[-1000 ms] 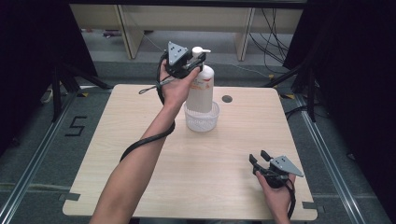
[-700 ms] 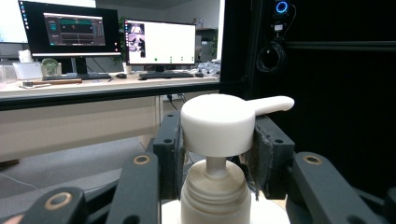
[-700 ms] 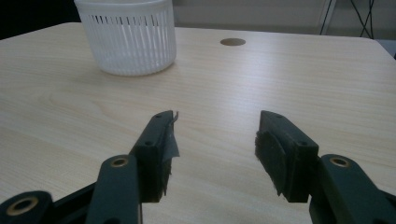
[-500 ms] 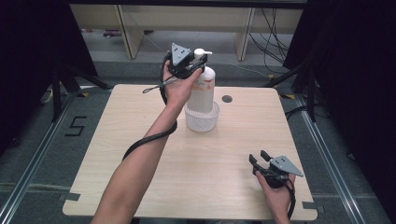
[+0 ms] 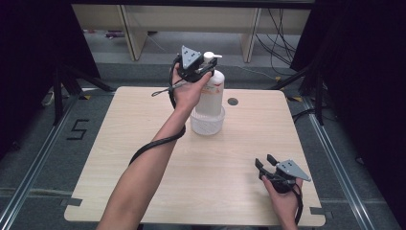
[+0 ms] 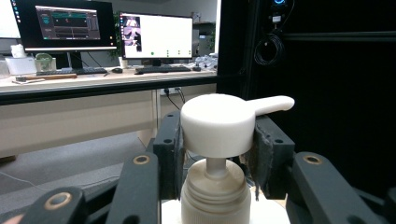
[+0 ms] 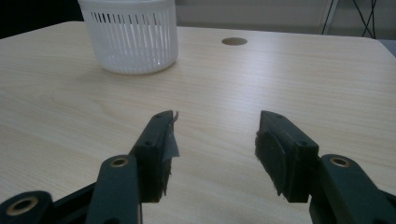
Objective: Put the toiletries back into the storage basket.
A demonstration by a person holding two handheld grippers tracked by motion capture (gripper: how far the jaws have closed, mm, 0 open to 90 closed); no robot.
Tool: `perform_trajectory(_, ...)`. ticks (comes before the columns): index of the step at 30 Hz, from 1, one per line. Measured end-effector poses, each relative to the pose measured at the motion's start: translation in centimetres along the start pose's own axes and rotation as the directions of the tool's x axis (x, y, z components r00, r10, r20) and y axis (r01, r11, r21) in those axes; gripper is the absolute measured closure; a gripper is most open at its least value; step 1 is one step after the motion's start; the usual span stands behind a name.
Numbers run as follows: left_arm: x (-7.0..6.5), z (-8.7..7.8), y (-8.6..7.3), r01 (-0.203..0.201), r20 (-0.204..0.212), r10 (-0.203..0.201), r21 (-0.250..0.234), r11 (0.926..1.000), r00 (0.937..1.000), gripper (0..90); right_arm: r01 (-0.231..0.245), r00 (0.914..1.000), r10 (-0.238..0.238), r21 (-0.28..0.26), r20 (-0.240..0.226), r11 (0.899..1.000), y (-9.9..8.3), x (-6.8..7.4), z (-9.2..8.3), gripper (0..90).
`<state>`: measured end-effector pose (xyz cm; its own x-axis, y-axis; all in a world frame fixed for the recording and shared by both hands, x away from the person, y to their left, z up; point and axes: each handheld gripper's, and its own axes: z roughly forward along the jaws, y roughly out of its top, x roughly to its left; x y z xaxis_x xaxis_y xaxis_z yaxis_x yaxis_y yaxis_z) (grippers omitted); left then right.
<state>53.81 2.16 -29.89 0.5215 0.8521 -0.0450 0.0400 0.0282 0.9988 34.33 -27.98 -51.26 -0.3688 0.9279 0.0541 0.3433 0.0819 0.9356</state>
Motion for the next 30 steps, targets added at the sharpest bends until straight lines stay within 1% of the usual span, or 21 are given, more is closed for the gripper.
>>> perform_trajectory(2, -0.1, 0.0, -0.1, 0.000, 0.000, 0.000, 0.003, 1.0000, 1.0000, 59.3, -0.004, 1.0000, 0.004, 0.001, -0.003, 1.000, 0.0, 0.0, 0.0, 46.9)
perform_trajectory(4, -0.1, 0.1, -0.2, -0.004, -0.003, 0.004, 0.007, 1.0000, 1.0000, 59.3, 0.003, 1.0000, -0.003, -0.001, 0.001, 1.000, 0.0, -0.1, 0.0, 46.9)
perform_trajectory(5, -0.2, 0.1, -0.3, -0.006, -0.003, 0.006, 0.008, 1.0000, 1.0000, 59.3, -0.027, 0.9996, 0.027, -0.003, 0.006, 1.000, -0.1, 0.1, 0.0, 46.9)
perform_trajectory(6, -0.2, 0.1, -0.3, -0.008, -0.004, 0.008, 0.007, 0.9999, 1.0000, 59.3, -0.031, 0.9994, 0.031, 0.002, 0.013, 1.000, -0.1, 0.2, 0.0, 46.9)
perform_trajectory(8, -0.2, 0.1, -0.4, -0.011, -0.003, 0.011, 0.011, 0.9999, 0.9999, 59.3, -0.030, 0.9995, 0.030, 0.002, 0.011, 1.000, -0.1, 0.2, 0.0, 47.0)
perform_trajectory(9, -0.2, 0.2, -0.5, -0.011, -0.004, 0.011, 0.012, 0.9999, 0.9999, 59.3, -0.016, 0.9999, 0.016, -0.001, 0.007, 1.000, -0.1, 0.0, 0.0, 46.9)
perform_trajectory(10, -0.3, 0.2, -0.5, -0.010, -0.002, 0.010, 0.016, 0.9998, 0.9999, 59.3, -0.015, 0.9999, 0.015, -0.004, 0.001, 1.000, -0.1, 0.0, 0.0, 47.0)
perform_trajectory(11, -0.3, 0.2, -0.6, -0.012, -0.003, 0.012, 0.017, 0.9998, 0.9999, 59.3, -0.017, 0.9998, 0.017, -0.001, 0.004, 1.000, -0.1, 0.1, 0.0, 47.0)
perform_trajectory(12, -0.3, 0.2, -0.7, -0.010, -0.003, 0.010, 0.016, 0.9998, 0.9999, 59.4, -0.026, 0.9996, 0.026, 0.002, -0.008, 1.000, -0.1, 0.1, -0.1, 47.0)
perform_trajectory(13, -0.3, 0.2, -0.8, -0.007, -0.003, 0.007, 0.018, 0.9998, 1.0000, 59.3, -0.027, 0.9996, 0.027, 0.001, -0.006, 1.000, -0.1, 0.1, 0.0, 46.9)
perform_trajectory(14, -0.3, 0.2, -0.9, -0.007, -0.003, 0.007, 0.019, 0.9998, 1.0000, 59.3, 0.009, 1.0000, -0.009, -0.008, -0.002, 1.000, 0.0, 0.0, 0.0, 46.9)
perform_trajectory(15, -0.3, 0.2, -0.9, -0.008, -0.004, 0.008, 0.022, 0.9997, 1.0000, 59.3, 0.011, 0.9999, -0.011, -0.007, -0.002, 1.000, -0.1, 0.0, 0.0, 46.9)
perform_trajectory(19, -0.5, 0.2, -1.2, -0.011, -0.001, 0.011, 0.026, 0.9996, 0.9999, 59.3, 0.003, 1.0000, -0.003, -0.001, -0.003, 1.000, 0.0, 0.0, 0.0, 46.9)
perform_trajectory(21, -0.5, 0.2, -1.4, -0.010, -0.002, 0.010, 0.028, 0.9996, 1.0000, 59.3, 0.011, 0.9999, -0.011, -0.007, -0.003, 1.000, -0.1, 0.0, 0.0, 46.9)
perform_trajectory(22, -0.4, 0.2, -1.5, -0.006, -0.003, 0.006, 0.030, 0.9995, 1.0000, 59.3, -0.004, 1.0000, 0.004, -0.004, -0.002, 1.000, -0.1, 0.1, 0.0, 47.0)
perform_trajectory(27, -0.5, 0.1, -2.1, -0.008, -0.005, 0.008, 0.044, 0.9990, 1.0000, 59.3, -0.010, 0.9999, 0.010, 0.001, -0.008, 1.000, 0.0, 0.2, 0.0, 46.9)
perform_trajectory(28, -0.4, 0.1, -2.2, -0.009, -0.007, 0.009, 0.044, 0.9990, 0.9999, 59.3, 0.009, 0.9999, -0.009, 0.001, -0.005, 1.000, 0.0, 0.1, 0.0, 46.9)
perform_trajectory(30, -0.4, 0.1, -2.4, -0.006, -0.007, 0.007, 0.047, 0.9989, 1.0000, 59.3, 0.010, 0.9999, -0.010, 0.005, -0.006, 1.000, 0.0, 0.1, 0.0, 46.9)
